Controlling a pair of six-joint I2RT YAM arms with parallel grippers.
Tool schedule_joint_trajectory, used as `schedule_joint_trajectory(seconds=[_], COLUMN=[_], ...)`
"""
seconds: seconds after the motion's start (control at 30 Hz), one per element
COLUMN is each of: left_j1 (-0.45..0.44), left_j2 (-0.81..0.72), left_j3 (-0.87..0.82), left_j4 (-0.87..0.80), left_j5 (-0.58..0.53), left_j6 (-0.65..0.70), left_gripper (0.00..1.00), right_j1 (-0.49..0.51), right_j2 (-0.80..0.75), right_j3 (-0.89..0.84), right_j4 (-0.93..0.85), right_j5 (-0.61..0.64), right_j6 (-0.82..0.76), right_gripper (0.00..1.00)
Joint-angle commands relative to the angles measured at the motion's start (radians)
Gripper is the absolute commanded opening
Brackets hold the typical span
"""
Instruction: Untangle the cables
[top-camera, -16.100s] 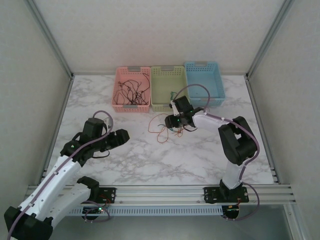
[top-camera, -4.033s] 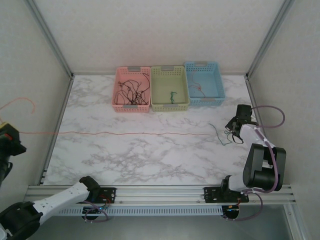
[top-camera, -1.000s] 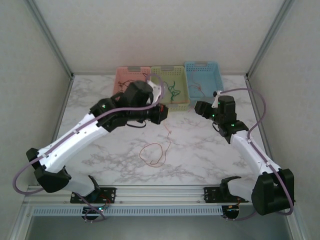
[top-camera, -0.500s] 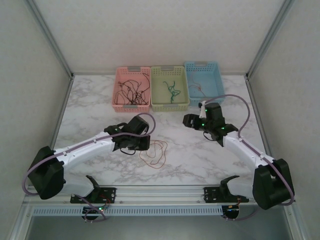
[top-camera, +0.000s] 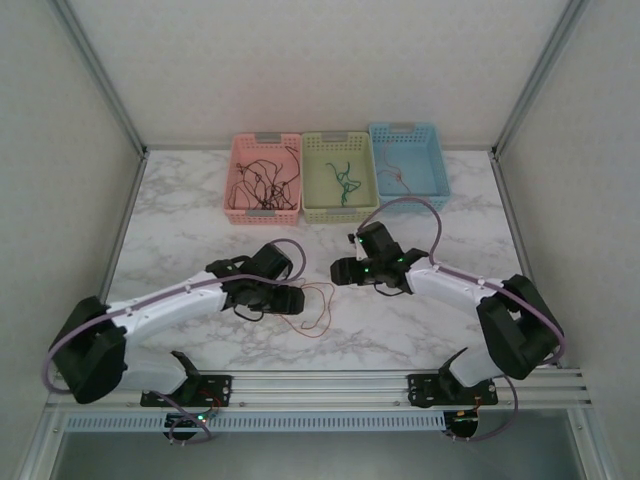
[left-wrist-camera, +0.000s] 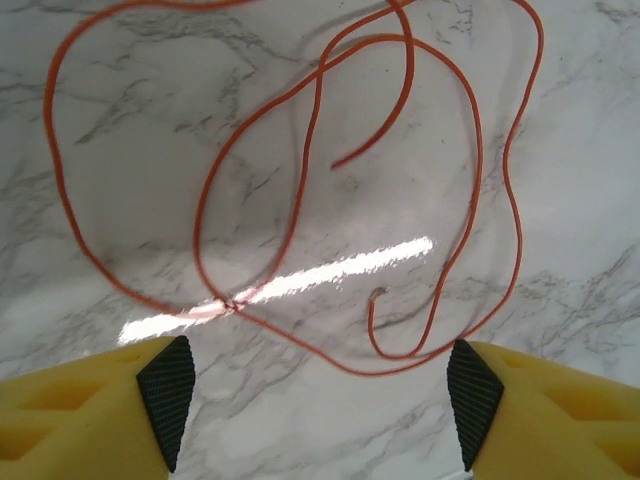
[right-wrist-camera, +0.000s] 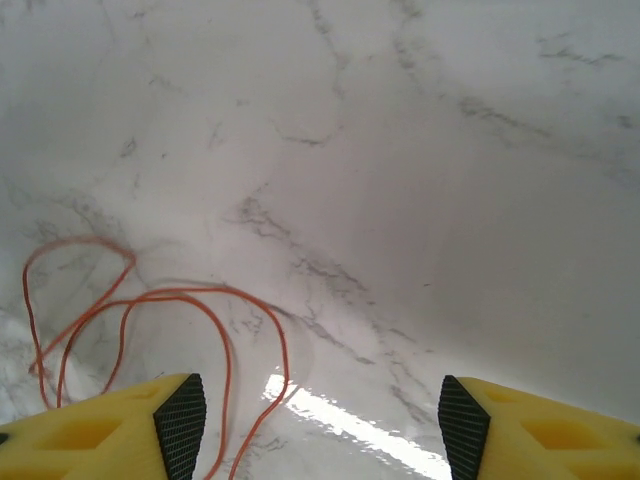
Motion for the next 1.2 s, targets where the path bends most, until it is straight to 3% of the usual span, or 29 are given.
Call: schedule_joint_trajectory(seconds=[0.0,0.2,0.47,0.77,1.17], left_j1=[0.055,0.139,0.152,0.158,0.161], left_j2=[-0.147,-0.263,-0.336,-0.349,-0.341], left_j3=[0.062,0.079,0.107,0.109,0.108], left_j4=[-0.14,-0.205,-0.261,-0.256,-0.26], left_j5=[-0.088,-0.127,-0.174,-0.137,-0.133], left_j6=[0.031,0.031,0.018,0.022,0.028], left_gripper=[0.75,0.78,0.79,0.8,0.81], right_j1=[0.044,0.105,0.153,0.204,0.317], right_j2=[0.043,0.142,0.224,0.312,0.503], right_j3=[0.067,0.158,0.189,0.232,0.475], right_j4=[-0.056,-0.148,-0.186,-0.154,-0.224], right_j5=[0.074,0.097,0.067,0.008,-0.002], right_j6=[0.024,0.139,0.232,0.287,0.289], right_gripper=[0.69,0.7,0.72,0.72,0.7])
